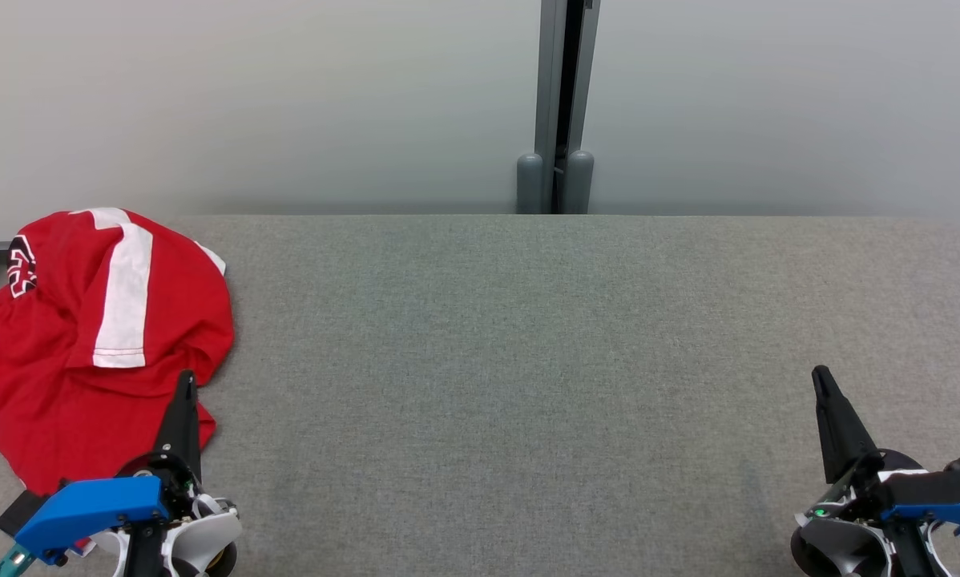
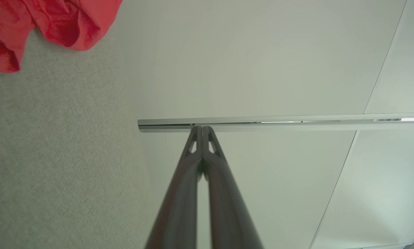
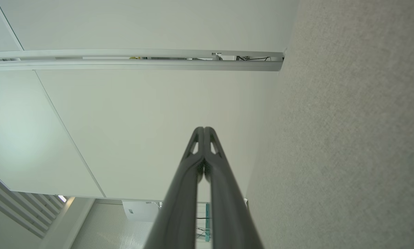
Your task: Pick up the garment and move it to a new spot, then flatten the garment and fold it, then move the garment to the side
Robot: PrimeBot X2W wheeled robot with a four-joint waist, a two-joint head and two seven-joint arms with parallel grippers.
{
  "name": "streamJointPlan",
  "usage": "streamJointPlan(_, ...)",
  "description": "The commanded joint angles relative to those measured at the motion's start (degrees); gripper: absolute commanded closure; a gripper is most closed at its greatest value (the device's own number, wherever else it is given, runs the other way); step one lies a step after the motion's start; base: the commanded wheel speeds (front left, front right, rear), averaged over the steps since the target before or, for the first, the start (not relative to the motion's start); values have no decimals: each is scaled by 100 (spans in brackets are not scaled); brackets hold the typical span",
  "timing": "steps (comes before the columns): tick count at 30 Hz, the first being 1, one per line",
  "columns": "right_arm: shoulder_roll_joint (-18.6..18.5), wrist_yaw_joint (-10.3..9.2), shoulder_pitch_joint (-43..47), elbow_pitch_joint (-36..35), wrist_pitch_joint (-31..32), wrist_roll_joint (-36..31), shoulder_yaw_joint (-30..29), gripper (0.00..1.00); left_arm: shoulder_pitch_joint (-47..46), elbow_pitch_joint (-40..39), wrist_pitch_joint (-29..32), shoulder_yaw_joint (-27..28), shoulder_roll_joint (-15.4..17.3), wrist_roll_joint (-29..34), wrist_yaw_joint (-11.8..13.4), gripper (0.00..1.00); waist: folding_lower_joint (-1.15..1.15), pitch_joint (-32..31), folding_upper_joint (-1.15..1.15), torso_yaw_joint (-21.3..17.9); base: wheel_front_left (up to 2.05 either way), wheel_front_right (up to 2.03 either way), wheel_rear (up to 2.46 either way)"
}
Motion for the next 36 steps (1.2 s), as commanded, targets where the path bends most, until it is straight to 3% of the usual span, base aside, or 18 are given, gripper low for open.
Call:
streamJointPlan(1,8,2,-39,1,6,3,-4,100,15,-26,12,8,-14,23,-28,100,0,0,0,0,0,0,0)
streamJointPlan(20,8,2,-39,1,6,3,-4,100,15,-26,12,8,-14,23,-28,100,0,0,0,0,0,0,0)
streamJointPlan(21,0,0,0,0,-1,0,1,0,0,0,0,-1,0,0,0,0,0,0,0,0,0,0,0)
streamJointPlan(22,2,0,10,20,-6,-1,7,0,12,22,-6,-7,-1,-1,1,0,0,0,0,0,0,0,0)
streamJointPlan(23,7,-1,42,66,-9,-2,13,100,48,71,-12,-10,-5,-1,1,100,0,0,0,0,0,0,0)
streamJointPlan(24,18,-4,82,125,-14,-2,20,100,102,118,-14,-15,-11,-6,2,100,0,0,0,0,0,0,0)
streamJointPlan(25,30,-9,120,179,-16,-3,23,0,165,175,-16,-17,-21,-9,2,0,0,0,0,0,0,0,0)
streamJointPlan(36,29,-7,250,107,-328,-224,180,0,306,25,-327,-370,-18,152,1,0,0,2,0,-1,0,0,0)
